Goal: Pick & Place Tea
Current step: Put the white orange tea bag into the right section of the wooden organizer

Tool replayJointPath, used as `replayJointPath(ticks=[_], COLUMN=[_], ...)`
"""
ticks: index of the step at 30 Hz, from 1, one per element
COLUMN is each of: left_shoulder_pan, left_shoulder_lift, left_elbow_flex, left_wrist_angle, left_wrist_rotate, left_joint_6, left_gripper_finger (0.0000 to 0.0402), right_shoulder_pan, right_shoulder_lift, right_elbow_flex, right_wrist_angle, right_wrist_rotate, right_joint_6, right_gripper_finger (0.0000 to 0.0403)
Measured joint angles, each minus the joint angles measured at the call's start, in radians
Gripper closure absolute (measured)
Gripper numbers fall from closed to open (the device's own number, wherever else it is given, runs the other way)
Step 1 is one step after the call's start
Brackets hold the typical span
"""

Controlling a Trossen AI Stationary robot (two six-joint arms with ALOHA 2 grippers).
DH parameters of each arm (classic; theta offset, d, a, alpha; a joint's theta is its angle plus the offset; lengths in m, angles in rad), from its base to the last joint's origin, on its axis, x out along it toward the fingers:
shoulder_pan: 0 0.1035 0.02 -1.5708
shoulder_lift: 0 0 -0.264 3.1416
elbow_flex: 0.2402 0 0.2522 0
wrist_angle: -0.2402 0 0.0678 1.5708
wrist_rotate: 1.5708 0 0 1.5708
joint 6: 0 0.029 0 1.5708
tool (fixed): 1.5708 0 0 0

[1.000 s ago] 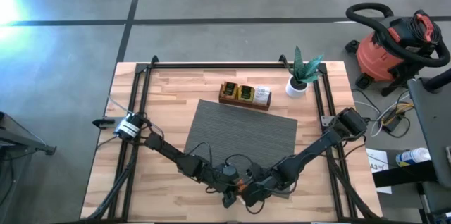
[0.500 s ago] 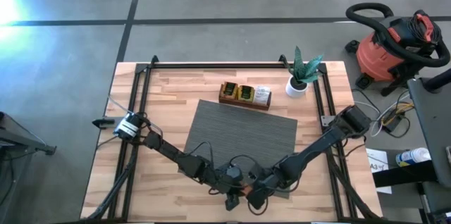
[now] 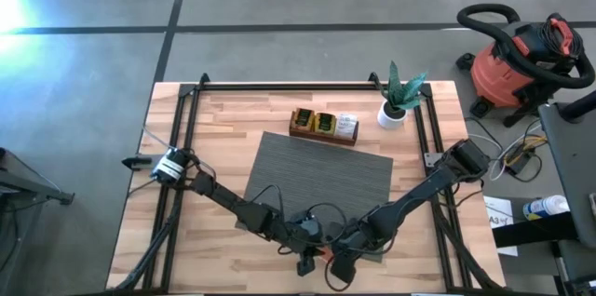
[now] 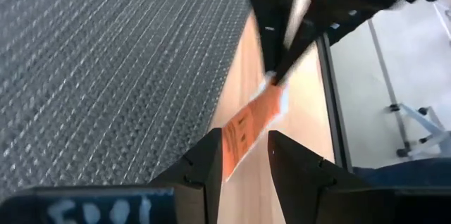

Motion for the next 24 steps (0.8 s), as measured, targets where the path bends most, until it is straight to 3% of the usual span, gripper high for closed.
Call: replayJointPath(ticks=[11, 24], left_shoulder_pan=[0.002, 0.013], left_shoulder_lift=[-0.007, -0.007], left_elbow_flex=[0.036, 0.036], left_wrist_angle=[-0.035, -0.034], left_wrist_rotate=[-0.032, -0.014], left_joint_6=[0.163, 0.198], left_gripper_finger=[0.0291, 0.0291], right_shoulder_pan=[0.002, -0.008], right_shoulder_lift=[0.0, 0.0], right_elbow_flex=[0.07, 0.108], right_wrist_angle=[-0.111, -0.2], right_wrist_rotate=[-0.003, 0.056], right_joint_6=[-0.124, -0.186], right_gripper_finger=[0.0394, 0.0394])
